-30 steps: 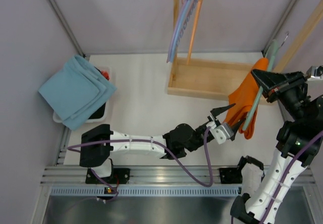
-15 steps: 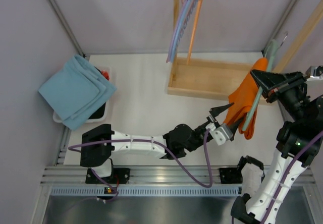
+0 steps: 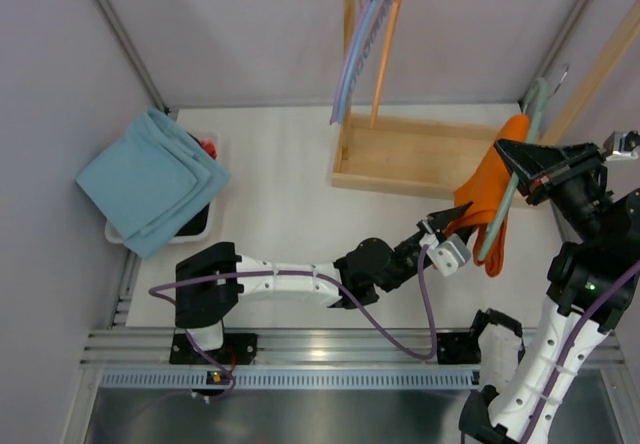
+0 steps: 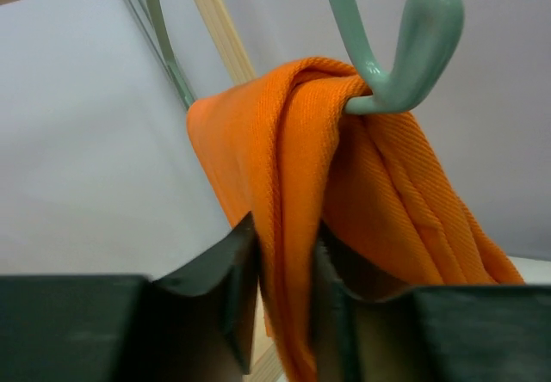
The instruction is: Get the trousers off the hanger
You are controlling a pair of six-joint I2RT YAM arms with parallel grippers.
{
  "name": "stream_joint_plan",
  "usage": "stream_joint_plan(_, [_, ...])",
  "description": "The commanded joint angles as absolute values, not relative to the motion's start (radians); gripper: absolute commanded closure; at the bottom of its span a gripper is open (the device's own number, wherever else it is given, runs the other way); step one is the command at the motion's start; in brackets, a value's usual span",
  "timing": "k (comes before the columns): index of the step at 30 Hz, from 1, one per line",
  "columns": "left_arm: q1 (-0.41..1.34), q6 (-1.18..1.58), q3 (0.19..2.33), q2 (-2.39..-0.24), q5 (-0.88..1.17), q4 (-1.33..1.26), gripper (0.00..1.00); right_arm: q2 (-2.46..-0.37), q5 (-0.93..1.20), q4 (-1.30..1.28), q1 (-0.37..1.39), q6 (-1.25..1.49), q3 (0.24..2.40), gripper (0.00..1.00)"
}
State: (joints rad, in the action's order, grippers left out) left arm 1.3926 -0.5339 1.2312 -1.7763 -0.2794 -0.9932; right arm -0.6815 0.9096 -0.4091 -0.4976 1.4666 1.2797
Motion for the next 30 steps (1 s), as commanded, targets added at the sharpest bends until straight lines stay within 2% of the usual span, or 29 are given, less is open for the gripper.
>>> stream_joint_plan(1, [1.379,-0.543,1.249,-1.747,-0.301,-1.046,0.73,-0.666,0.905,-0.244,-0.479,1.457,1.364,1.0])
stream_joint_plan(2, [1.379,-0.545,1.246,-1.741,-0.299,-1.045,0.89,-0.666,0.908,-0.242,-0.479,1.456,1.359,1.0])
stream_joint_plan(4, [1.379,-0.549,1.243,-1.727,-0.299,-1.035,1.0,-0.669,0.91,-0.238,-0.479,1.451,1.345,1.0])
stream_joint_plan(11, [1.365,-0.583,1.313,-1.652,-0.318,-0.983,1.0,-0.657,0.933,-0.232,-0.479,1.362,1.211,1.0])
stream_joint_plan(21, [1.321,-0.604,1.506,-1.614,-0.339,-0.894,1.0,-0.63,0.992,-0.121,-0.48,1.316,0.896,1.0])
stream_joint_plan(30, [1.287,-0.624,1.709,-1.612,-0.347,-0.815,1.0,-0.643,0.979,-0.189,-0.498,1.158,0.779,1.0])
